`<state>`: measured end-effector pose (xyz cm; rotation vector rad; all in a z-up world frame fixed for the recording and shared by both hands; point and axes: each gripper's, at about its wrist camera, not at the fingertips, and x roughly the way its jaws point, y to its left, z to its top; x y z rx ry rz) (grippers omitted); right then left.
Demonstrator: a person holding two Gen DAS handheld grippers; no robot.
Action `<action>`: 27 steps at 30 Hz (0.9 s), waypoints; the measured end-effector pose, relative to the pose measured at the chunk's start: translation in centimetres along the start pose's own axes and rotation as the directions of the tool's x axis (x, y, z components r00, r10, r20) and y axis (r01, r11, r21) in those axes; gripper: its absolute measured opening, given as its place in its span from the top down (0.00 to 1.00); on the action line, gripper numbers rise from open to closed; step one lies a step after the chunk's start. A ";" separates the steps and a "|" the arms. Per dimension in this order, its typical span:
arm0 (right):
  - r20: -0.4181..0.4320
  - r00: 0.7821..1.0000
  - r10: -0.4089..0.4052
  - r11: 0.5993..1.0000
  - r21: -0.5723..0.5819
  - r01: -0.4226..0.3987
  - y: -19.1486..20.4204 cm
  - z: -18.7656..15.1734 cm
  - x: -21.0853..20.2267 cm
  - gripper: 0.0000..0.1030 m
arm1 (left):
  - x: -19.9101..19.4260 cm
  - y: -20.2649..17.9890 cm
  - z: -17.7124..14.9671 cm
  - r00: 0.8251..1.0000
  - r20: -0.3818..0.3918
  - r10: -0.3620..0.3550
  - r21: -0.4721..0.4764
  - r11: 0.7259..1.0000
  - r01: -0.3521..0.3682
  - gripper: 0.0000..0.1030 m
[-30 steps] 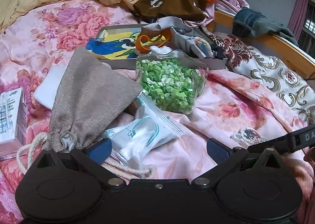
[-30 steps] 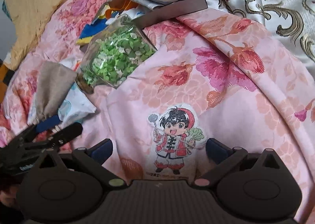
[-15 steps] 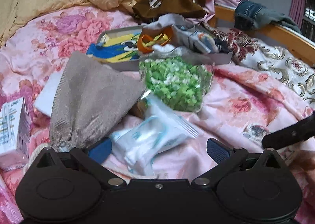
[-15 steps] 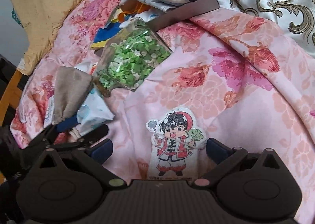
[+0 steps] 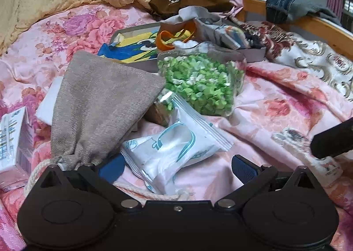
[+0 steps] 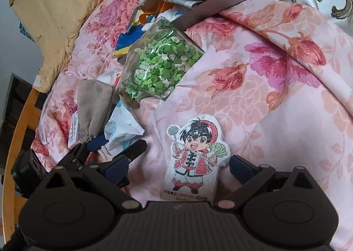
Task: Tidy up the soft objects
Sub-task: 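Withdraw both tools from the tray toward the green-bead bag and white packet, then grasp the white plastic packet with the left tool while the right tool grasps the cartoon-boy figure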
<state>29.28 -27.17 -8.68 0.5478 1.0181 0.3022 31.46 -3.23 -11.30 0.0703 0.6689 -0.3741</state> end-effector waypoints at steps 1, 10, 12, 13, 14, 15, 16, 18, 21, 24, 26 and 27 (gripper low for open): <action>0.000 1.000 0.000 1.000 0.002 0.000 0.0 0.0 0.0 0.04 | -0.1 0.0 0.0 1.000 0.010 -0.012 -0.007 1.000 0.013 0.01; 0.003 1.000 0.017 1.000 0.011 -0.017 0.2 -0.1 0.1 0.16 | -0.8 0.1 -0.1 0.993 0.068 -0.092 -0.052 0.994 0.096 0.08; 0.019 1.000 0.021 0.999 0.039 -0.022 -0.3 0.1 -0.2 0.19 | -0.8 0.2 -0.1 0.992 0.072 -0.103 -0.055 0.993 0.107 0.09; 0.025 0.999 0.023 0.998 0.050 -0.024 -0.5 0.1 -0.2 0.22 | -0.8 0.2 -0.1 0.992 0.073 -0.106 -0.057 0.992 0.110 0.09; 0.030 0.999 0.023 0.998 0.058 -0.025 -0.6 0.1 -0.3 0.26 | -0.8 0.3 -0.1 0.992 0.074 -0.106 -0.060 0.992 0.111 0.09; 0.032 0.999 0.021 0.998 0.061 -0.023 -0.6 0.2 -0.2 0.28 | -0.8 0.3 -0.1 0.992 0.075 -0.106 -0.064 0.992 0.111 0.10; 0.030 0.999 0.019 0.998 0.060 -0.021 -0.7 0.2 -0.2 0.31 | -0.9 0.3 -0.1 0.991 0.076 -0.107 -0.068 0.991 0.112 0.11; 0.019 1.000 0.018 0.999 0.051 -0.019 -0.6 0.2 0.1 0.35 | -0.9 0.3 -0.1 0.991 0.077 -0.111 -0.079 0.990 0.117 0.13; 0.011 1.000 0.019 0.999 0.037 -0.020 -0.3 0.1 0.3 0.43 | -0.9 0.1 -0.2 0.988 0.071 -0.135 -0.085 0.986 0.141 0.20; 0.019 1.000 0.020 0.999 0.031 -0.020 -0.1 0.0 0.2 0.49 | -0.5 -0.1 -0.4 0.984 0.042 -0.172 -0.102 0.979 0.175 0.27; 0.024 0.999 0.025 0.999 0.036 -0.025 -0.2 0.0 0.1 0.53 | -0.5 0.0 -0.5 0.985 0.042 -0.166 -0.114 0.979 0.170 0.27; 0.024 0.999 0.033 0.999 0.041 -0.034 -0.3 0.1 0.1 0.56 | -0.4 0.1 -0.6 0.985 0.040 -0.168 -0.123 0.977 0.172 0.27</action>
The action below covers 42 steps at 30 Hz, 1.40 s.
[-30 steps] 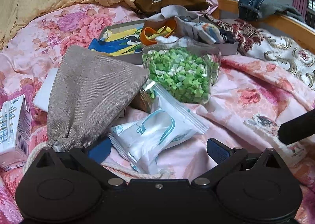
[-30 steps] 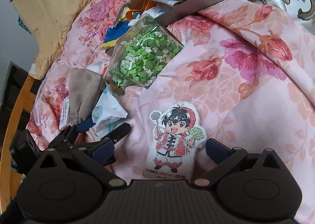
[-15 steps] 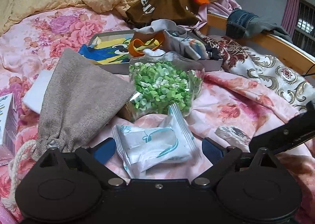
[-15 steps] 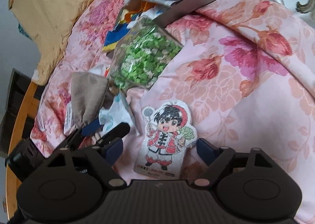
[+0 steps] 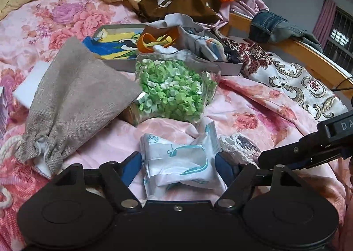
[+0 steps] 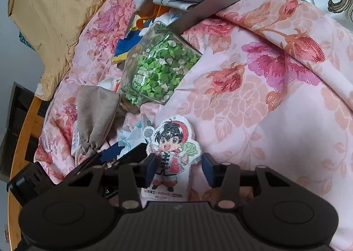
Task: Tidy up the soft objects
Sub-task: 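Grasp the white plastic packet with the left tool while the right tool grasps the cartoon-boy figure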
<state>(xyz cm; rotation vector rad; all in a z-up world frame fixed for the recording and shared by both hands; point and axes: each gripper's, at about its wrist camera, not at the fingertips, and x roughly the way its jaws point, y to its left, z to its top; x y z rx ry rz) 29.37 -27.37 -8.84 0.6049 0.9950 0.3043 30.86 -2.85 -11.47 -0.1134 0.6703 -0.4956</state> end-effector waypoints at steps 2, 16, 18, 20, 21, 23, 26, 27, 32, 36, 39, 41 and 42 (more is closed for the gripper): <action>0.001 1.000 0.026 1.000 0.007 -0.026 0.0 0.0 -0.1 0.58 | 0.0 0.2 0.0 1.000 -0.002 0.002 -0.017 1.000 -0.002 0.28; 0.044 0.992 0.121 0.993 -0.015 -0.120 0.6 0.4 0.2 0.58 | 0.2 0.6 -0.3 1.000 -0.017 0.020 -0.036 0.999 -0.021 0.33; 0.046 0.992 0.118 0.993 -0.030 -0.116 0.8 0.5 0.5 0.60 | 0.1 0.8 -0.3 1.000 -0.016 0.022 -0.050 0.998 -0.023 0.34; 0.048 0.992 0.116 0.992 -0.050 -0.113 1.0 0.5 0.7 0.69 | 0.0 1.0 -0.3 1.000 -0.014 0.022 -0.069 0.997 -0.023 0.37; 0.046 0.990 0.132 0.990 -0.051 -0.130 1.0 0.5 0.9 0.74 | 0.0 1.1 -0.3 1.000 -0.013 0.021 -0.080 0.997 -0.022 0.37; 0.041 0.984 0.175 0.984 -0.046 -0.173 1.1 0.6 1.1 0.75 | -0.1 1.4 -0.3 1.000 -0.011 0.006 -0.097 0.995 -0.007 0.38; 0.046 0.984 0.170 0.982 -0.087 -0.165 1.8 0.4 1.2 0.75 | -0.1 1.2 -0.4 1.000 -0.011 0.003 -0.090 0.996 -0.004 0.38; 0.046 0.986 0.157 0.983 -0.101 -0.152 1.9 0.3 1.3 0.76 | -0.1 1.2 -0.4 1.000 -0.010 0.003 -0.090 0.996 -0.004 0.38; 0.079 0.992 0.103 0.987 -0.130 -0.092 2.2 0.4 1.2 0.85 | -0.2 1.1 -0.4 1.000 -0.005 0.005 -0.095 0.995 -0.006 0.40; 0.114 0.990 0.085 0.982 -0.176 -0.064 2.5 0.2 0.8 0.86 | -0.4 1.2 -0.4 1.000 0.009 0.013 -0.112 0.994 -0.012 0.44; 0.134 0.988 0.070 0.976 -0.213 -0.040 3.0 0.1 0.7 0.86 | -0.6 1.2 -0.3 1.000 0.016 0.020 -0.120 0.993 -0.018 0.48; 0.140 0.989 0.056 0.972 -0.234 -0.022 3.3 0.0 0.6 0.86 | -0.7 1.0 -0.3 1.000 0.018 0.025 -0.118 0.993 -0.023 0.48; 0.141 0.989 0.044 0.970 -0.243 -0.008 3.4 0.0 0.6 0.86 | -0.7 1.0 -0.3 0.999 0.017 0.027 -0.118 0.993 -0.025 0.48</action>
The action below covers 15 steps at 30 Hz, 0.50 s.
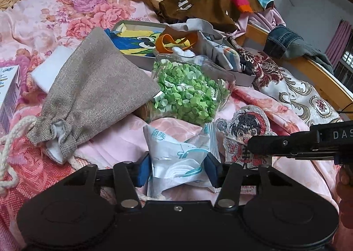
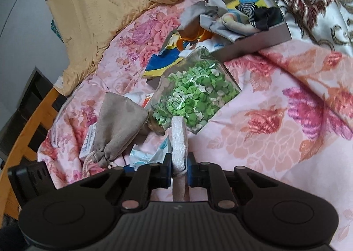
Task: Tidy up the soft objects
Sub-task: 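Grasp the white plastic packet with the left tool while the right tool grasps the cartoon-boy figure, then carry the white packet with the left tool while the right tool carries the figure into the tray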
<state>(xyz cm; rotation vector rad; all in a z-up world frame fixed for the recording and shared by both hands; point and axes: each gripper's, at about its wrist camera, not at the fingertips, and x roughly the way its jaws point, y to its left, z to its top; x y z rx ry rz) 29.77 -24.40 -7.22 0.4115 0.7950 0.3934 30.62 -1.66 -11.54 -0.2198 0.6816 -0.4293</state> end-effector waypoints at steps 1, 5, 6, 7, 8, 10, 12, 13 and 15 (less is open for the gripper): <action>-0.001 1.000 -0.011 1.000 -0.011 0.011 0.1 0.0 0.0 0.86 | 0.0 0.0 0.0 1.000 -0.001 0.000 -0.001 1.000 0.000 0.48; 0.022 0.999 -0.027 0.998 -0.048 0.028 0.6 0.0 -0.6 0.86 | -0.2 -0.1 -0.1 1.000 0.003 0.011 -0.015 1.000 -0.011 0.49; 0.031 0.999 -0.033 0.998 -0.057 0.035 0.7 -0.1 -0.7 0.86 | -0.3 -0.2 0.0 1.000 0.007 0.017 -0.019 1.000 -0.017 0.49; 0.039 0.998 -0.039 0.997 -0.065 0.041 0.8 -0.1 -0.9 0.86 | -0.4 -0.2 0.0 1.000 0.009 0.023 -0.024 0.999 -0.023 0.49; 0.046 0.998 -0.043 0.996 -0.071 0.047 0.8 0.0 -1.0 0.86 | -0.5 -0.3 0.0 1.000 0.012 0.028 -0.028 0.999 -0.028 0.49; 0.058 0.997 -0.052 0.995 -0.079 0.057 0.9 0.0 -1.2 0.86 | -0.8 -0.5 0.0 0.999 0.019 0.040 -0.037 0.999 -0.039 0.49; 0.069 0.996 -0.060 0.994 -0.086 0.065 1.0 0.1 -1.4 0.86 | -1.0 -0.7 0.0 0.998 0.029 0.049 -0.048 0.998 -0.048 0.49; 0.075 0.995 -0.062 0.994 -0.087 0.068 1.0 0.1 -1.6 0.86 | -1.1 -0.8 0.1 0.998 0.033 0.052 -0.053 0.997 -0.050 0.49; 0.083 0.995 -0.057 0.995 -0.076 0.064 0.8 0.2 -1.8 0.86 | -1.2 -1.2 0.2 0.998 0.038 0.052 -0.061 0.997 -0.049 0.49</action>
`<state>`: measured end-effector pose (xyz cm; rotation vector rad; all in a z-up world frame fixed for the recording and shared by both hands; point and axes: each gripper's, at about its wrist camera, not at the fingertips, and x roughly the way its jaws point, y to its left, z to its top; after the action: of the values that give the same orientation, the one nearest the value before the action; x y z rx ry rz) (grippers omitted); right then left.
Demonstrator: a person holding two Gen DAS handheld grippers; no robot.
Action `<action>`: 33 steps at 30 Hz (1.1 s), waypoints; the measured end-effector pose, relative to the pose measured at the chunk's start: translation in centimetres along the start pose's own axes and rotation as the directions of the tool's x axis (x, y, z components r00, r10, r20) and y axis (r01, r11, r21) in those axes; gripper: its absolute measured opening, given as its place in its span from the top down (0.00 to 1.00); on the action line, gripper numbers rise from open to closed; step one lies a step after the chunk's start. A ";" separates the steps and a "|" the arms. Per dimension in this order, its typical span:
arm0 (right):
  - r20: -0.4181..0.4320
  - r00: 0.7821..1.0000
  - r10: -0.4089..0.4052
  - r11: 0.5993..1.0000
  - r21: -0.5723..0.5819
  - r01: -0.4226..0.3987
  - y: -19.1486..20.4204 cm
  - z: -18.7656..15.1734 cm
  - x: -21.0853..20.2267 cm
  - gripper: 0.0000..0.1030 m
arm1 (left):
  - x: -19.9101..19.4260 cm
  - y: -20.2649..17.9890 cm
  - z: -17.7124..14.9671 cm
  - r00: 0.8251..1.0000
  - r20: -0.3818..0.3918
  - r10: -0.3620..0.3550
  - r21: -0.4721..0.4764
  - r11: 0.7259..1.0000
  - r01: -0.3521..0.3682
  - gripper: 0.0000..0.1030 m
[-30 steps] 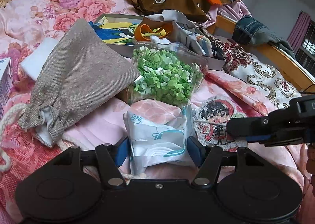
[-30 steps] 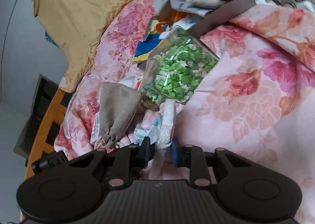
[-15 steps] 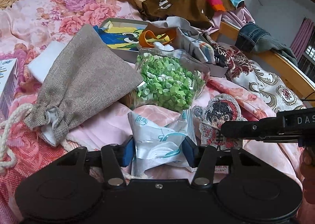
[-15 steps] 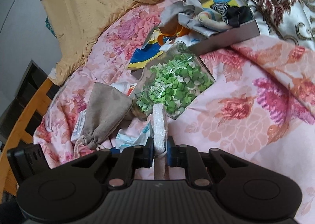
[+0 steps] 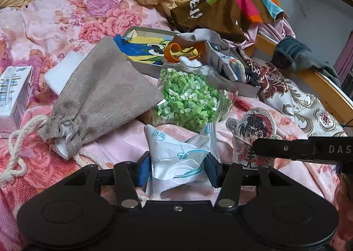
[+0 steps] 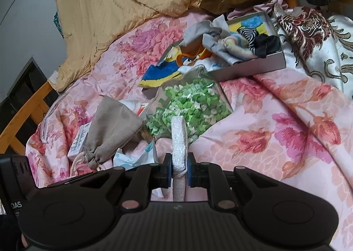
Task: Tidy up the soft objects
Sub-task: 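Carry the white packet with the left tool while the right tool carries the figure into the tray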
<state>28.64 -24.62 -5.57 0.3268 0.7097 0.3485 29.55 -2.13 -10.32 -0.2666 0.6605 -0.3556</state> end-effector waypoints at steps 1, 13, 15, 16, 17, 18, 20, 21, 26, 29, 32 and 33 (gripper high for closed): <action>0.005 1.000 0.001 1.000 0.006 -0.001 -0.1 0.1 -0.1 0.86 | -0.1 -0.2 0.0 1.000 0.002 -0.002 -0.002 1.000 0.002 0.49; 0.154 0.987 -0.038 0.999 0.015 0.036 -1.4 2.6 -1.7 0.86 | -0.7 -1.4 2.5 0.998 0.061 -0.014 -0.016 1.000 0.015 0.49; 0.202 0.979 -0.043 0.999 0.029 0.038 -2.2 3.7 -1.6 0.86 | -0.3 -1.4 3.6 0.997 0.075 -0.014 -0.025 1.000 0.016 0.49; 0.225 0.974 -0.042 0.999 0.038 0.034 -2.6 4.3 -1.4 0.86 | -0.1 -1.3 4.2 0.996 0.084 -0.015 -0.030 0.999 0.018 0.49; 0.250 0.967 -0.043 0.998 0.046 0.033 -3.2 5.1 -1.1 0.86 | 0.1 -1.3 4.9 0.995 0.094 -0.015 -0.035 0.999 0.018 0.49; 0.268 0.962 -0.047 0.998 0.051 0.034 -3.6 5.7 -0.8 0.86 | 0.4 -1.3 5.6 0.995 0.103 -0.014 -0.036 0.999 0.018 0.49; 0.316 0.948 -0.041 0.998 0.055 0.024 -4.4 7.2 0.1 0.86 | 1.0 -1.4 7.2 0.993 0.121 -0.011 -0.025 1.000 0.014 0.49; 0.339 0.940 -0.041 0.998 0.057 0.022 -4.8 8.1 0.6 0.86 | 1.4 -1.5 8.1 0.992 0.129 -0.009 -0.018 1.000 0.011 0.49; 0.428 0.899 -0.095 0.995 0.016 0.098 -5.5 11.9 2.8 0.86 | 3.7 -1.6 12.8 0.985 0.175 0.002 -0.014 1.000 0.001 0.49; 0.471 0.873 -0.123 0.989 -0.018 0.149 -5.8 13.8 3.8 0.86 | 5.4 -2.3 15.4 0.979 0.204 0.003 -0.005 1.000 -0.002 0.49; 0.499 0.848 -0.181 0.970 -0.053 0.238 -5.9 15.0 4.8 0.86 | 7.4 -3.4 17.6 0.975 0.223 -0.003 0.026 1.000 -0.003 0.48; 0.511 0.836 -0.200 0.962 -0.060 0.267 -5.9 15.3 5.0 0.86 | 8.1 -3.9 18.2 0.974 0.225 0.000 0.038 0.999 -0.009 0.48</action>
<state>43.72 -30.38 0.05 0.1895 0.2037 0.0629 46.15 -6.59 0.40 -0.2636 0.4304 -0.3282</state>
